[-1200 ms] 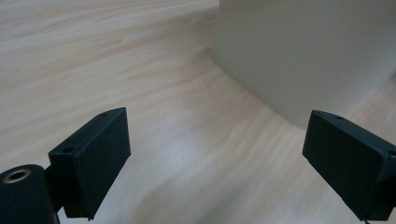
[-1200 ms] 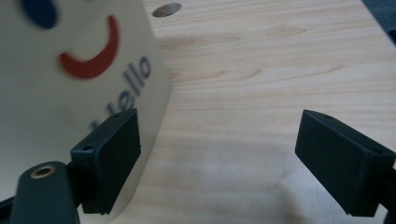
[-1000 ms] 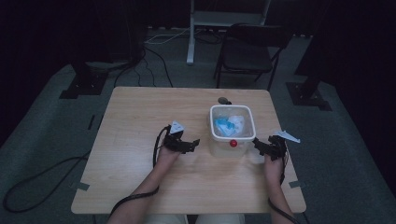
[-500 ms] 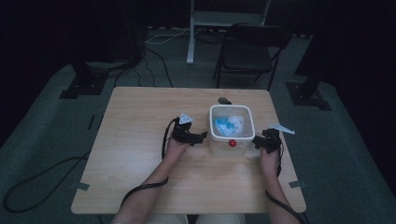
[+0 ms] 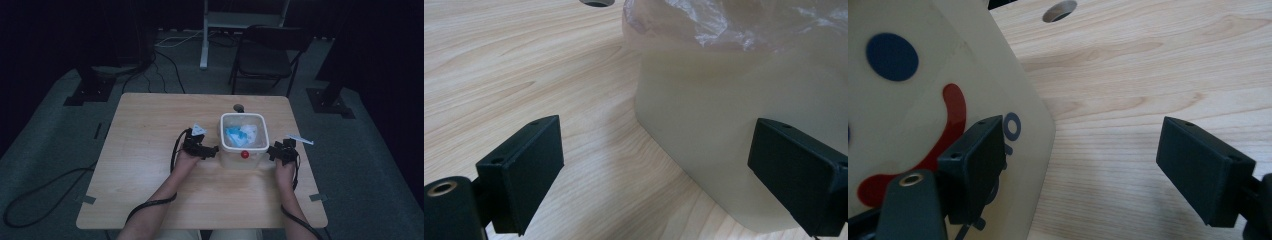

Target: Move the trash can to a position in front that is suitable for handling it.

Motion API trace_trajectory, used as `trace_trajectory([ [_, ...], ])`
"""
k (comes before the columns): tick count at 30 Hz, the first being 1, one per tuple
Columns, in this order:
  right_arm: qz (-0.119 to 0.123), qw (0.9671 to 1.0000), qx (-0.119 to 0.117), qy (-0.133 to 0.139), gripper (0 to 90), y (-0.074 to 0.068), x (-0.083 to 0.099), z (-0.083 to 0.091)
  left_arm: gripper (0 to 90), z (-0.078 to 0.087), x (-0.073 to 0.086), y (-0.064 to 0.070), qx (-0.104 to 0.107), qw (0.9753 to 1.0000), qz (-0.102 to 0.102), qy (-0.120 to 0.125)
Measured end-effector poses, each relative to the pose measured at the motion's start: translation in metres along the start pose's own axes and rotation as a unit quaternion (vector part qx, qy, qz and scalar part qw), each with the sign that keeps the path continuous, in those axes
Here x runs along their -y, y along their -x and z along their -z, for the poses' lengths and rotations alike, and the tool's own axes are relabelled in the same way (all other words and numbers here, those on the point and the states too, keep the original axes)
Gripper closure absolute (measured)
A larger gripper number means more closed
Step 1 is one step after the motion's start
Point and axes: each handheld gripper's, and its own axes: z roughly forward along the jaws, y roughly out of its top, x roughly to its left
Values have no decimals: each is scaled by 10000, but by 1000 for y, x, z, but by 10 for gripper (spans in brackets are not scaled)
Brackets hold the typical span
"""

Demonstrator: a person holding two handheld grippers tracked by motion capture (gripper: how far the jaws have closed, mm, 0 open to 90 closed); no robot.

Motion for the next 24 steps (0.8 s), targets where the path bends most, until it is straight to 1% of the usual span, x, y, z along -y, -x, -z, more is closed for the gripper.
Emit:
trace_trajectory([
  [2,50,10000,11,-23,189,-3,0,-1,82,3,1,-1,-15,10000,-6,-7],
  [4,152,9999,47,-29,196,-8,-1,-2,82,6,3,-3,-59,10000,-27,-5],
  [7,242,9997,54,-63,201,-15,-1,-4,82,12,7,-7,-116,9999,90,22],
  [9,282,9995,-8,-126,200,-21,0,-7,82,17,12,-10,-164,9997,162,64],
  [11,353,9992,-46,-164,200,-27,1,-9,82,23,16,-14,-164,9996,231,65],
  [12,399,9990,-49,-189,201,-30,0,-10,82,26,17,-16,-195,9996,214,63],
  [13,399,9990,-49,-189,201,-30,0,-10,82,26,17,-16,-195,9996,214,63],
  [14,445,9988,-54,-211,201,-33,0,-12,82,31,20,-19,-241,9994,222,62],
  [15,528,9983,-56,-253,201,-40,0,-15,82,34,21,-21,-273,9993,237,56],
  [18,581,9978,-95,-307,202,-51,1,-20,82,43,27,-28,-364,9989,298,65],
  [21,620,9973,-205,-338,202,-61,3,-25,83,52,32,-33,-416,9985,336,58],
  [24,661,9968,-261,-375,202,-70,4,-31,82,62,36,-35,-506,9983,272,24],
])
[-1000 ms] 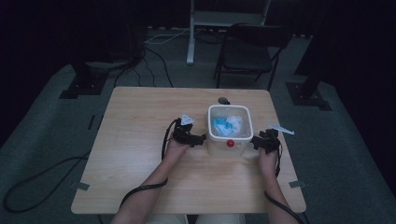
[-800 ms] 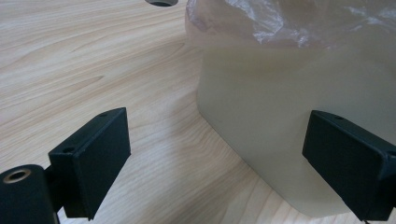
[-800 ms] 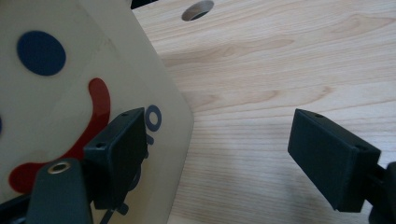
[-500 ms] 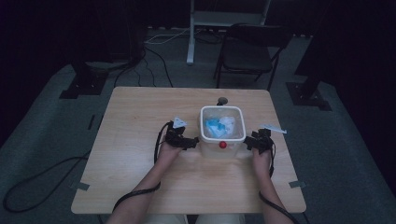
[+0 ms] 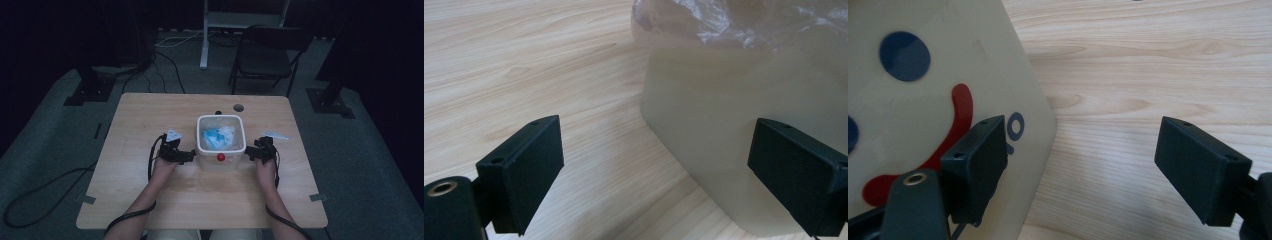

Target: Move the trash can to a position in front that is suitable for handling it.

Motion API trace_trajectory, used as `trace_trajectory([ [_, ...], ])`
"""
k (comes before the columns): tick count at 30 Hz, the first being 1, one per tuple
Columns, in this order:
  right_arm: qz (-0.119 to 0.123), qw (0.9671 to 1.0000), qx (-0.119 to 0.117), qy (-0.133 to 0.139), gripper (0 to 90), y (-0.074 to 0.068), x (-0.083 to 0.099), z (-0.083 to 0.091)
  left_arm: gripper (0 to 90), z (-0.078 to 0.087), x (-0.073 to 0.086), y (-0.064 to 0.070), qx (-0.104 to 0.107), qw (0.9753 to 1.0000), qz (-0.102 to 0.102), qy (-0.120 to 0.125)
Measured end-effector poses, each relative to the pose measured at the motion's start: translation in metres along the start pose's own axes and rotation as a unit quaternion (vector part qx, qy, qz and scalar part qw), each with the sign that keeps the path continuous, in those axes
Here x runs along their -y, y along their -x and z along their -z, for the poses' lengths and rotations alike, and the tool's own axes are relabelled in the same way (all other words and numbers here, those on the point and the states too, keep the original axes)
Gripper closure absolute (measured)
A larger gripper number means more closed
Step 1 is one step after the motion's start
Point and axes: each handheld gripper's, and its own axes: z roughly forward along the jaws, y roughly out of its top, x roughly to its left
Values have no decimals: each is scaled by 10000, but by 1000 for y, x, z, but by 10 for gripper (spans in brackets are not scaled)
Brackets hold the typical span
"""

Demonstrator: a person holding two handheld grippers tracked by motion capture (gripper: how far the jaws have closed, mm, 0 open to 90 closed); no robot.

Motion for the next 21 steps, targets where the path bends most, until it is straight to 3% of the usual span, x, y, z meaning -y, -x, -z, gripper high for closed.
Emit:
trace_trajectory([
  [10,357,9992,-146,-133,204,-26,-6,-18,83,26,17,-10,-52,10000,-66,-12],
  [21,206,9988,-411,-174,222,-35,-11,-28,83,38,28,-12,-62,10000,36,37],
])
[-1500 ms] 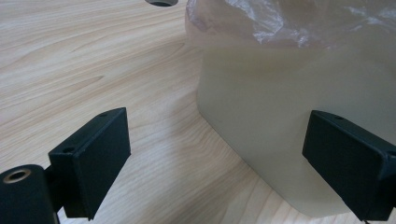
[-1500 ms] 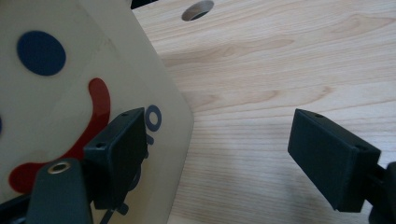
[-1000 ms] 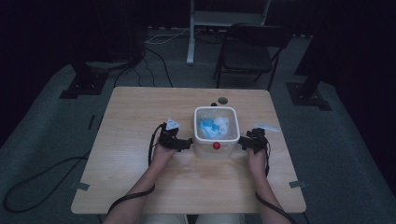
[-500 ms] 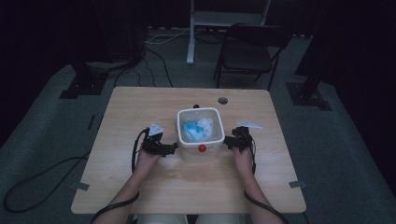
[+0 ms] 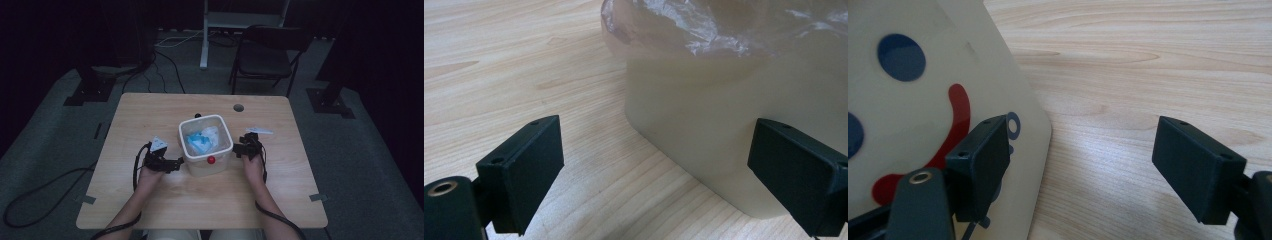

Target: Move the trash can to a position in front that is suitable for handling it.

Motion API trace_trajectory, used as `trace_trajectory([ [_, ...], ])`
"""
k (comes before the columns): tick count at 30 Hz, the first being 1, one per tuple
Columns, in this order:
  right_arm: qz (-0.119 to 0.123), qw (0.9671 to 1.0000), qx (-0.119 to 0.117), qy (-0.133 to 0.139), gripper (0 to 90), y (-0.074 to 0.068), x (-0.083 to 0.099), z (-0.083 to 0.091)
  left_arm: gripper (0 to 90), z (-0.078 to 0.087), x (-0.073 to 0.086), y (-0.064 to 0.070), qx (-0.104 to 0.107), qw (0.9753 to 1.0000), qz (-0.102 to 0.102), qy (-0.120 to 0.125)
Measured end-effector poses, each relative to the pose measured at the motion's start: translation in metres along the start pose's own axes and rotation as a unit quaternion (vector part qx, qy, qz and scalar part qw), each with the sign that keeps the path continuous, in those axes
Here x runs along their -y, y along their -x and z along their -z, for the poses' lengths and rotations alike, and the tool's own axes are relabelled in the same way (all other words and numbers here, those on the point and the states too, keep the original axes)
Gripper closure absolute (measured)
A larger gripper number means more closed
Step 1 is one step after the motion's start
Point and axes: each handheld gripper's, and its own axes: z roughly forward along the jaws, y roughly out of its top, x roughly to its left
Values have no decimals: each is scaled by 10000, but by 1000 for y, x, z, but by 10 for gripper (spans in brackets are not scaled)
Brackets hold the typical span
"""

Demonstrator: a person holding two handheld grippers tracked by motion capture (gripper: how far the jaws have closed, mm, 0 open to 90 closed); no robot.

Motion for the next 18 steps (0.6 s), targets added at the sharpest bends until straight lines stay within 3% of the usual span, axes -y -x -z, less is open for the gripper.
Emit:
trace_trajectory([
  [5,20,9999,-61,-79,222,0,1,-3,83,4,1,2,-24,10000,-74,12],
  [10,-27,9999,-106,-78,218,0,3,-4,82,4,5,-1,78,9999,-15,111],
  [13,36,9998,-127,-115,157,4,-1,-4,82,3,3,-5,-118,9999,-17,104],
  [16,-2,9999,-65,-118,157,8,-4,-4,82,0,1,-11,-62,9998,156,119],
  [18,-66,9998,-106,-144,156,10,-4,-5,82,-4,-1,-10,-104,9999,54,68],
])
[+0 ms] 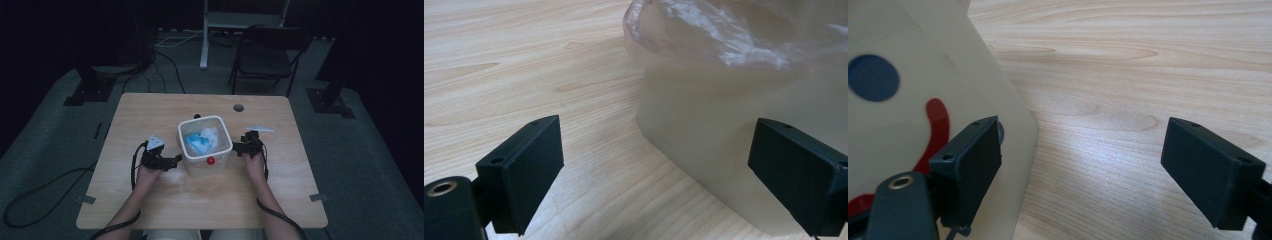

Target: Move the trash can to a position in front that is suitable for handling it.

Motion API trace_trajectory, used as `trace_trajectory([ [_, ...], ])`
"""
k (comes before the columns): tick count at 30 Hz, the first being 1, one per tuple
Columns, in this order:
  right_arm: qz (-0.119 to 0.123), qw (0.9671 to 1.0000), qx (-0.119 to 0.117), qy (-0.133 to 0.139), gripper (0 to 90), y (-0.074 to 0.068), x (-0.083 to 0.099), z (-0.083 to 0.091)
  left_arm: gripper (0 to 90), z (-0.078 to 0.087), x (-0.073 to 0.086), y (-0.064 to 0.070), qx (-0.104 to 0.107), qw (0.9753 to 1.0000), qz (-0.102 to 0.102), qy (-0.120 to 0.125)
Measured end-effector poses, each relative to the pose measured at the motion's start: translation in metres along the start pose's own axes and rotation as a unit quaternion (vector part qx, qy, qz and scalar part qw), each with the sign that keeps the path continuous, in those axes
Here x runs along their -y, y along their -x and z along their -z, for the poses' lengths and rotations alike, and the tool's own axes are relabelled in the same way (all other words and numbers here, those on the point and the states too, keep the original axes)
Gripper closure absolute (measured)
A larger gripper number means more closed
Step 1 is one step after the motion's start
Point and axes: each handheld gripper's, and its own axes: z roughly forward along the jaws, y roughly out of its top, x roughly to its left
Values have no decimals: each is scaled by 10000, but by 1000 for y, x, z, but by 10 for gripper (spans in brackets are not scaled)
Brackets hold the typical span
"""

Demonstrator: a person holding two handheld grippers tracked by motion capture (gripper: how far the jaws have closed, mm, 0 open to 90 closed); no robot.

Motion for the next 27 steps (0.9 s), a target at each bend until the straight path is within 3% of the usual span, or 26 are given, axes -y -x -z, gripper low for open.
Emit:
trace_trajectory([
  [7,-49,9993,-360,-83,184,2,1,-2,82,1,-2,5,80,10000,-10,-44],
  [14,134,9994,-296,-140,201,-3,4,6,82,7,-1,13,85,9997,-133,-173],
  [21,311,9989,-306,-151,204,-10,12,16,82,22,6,28,144,9985,-422,-308],
  [24,357,9986,-363,-132,209,-13,19,21,82,28,12,32,291,9983,-389,-306],
  [27,451,9982,-384,-90,209,-17,25,27,82,34,18,37,298,9983,-422,-270],
])
